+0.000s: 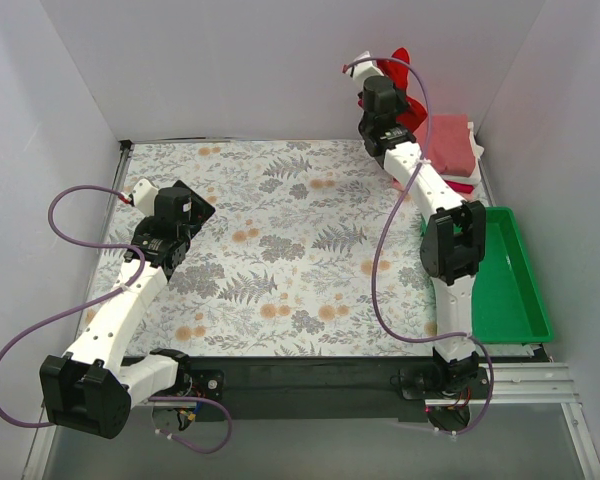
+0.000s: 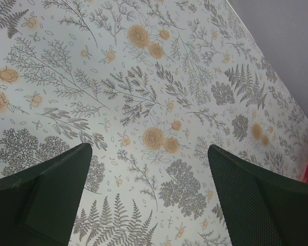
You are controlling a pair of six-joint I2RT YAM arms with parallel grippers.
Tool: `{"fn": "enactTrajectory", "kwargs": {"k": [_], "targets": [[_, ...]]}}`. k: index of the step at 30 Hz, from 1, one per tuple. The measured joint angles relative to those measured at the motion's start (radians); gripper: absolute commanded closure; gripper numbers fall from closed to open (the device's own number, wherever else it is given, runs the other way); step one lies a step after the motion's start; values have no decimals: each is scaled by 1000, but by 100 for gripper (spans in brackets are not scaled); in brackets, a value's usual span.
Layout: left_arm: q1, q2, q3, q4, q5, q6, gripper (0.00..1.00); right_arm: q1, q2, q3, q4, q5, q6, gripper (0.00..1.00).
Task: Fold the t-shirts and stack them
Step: Neatly place the folded tshirt to the corner
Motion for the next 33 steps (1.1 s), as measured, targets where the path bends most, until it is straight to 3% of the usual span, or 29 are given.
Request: {"fn": "enactTrajectory", "kwargs": {"k": [33], "targets": [[0,8,0,0,1,0,2,-87,10,-1,0,-61,33,99]]}}
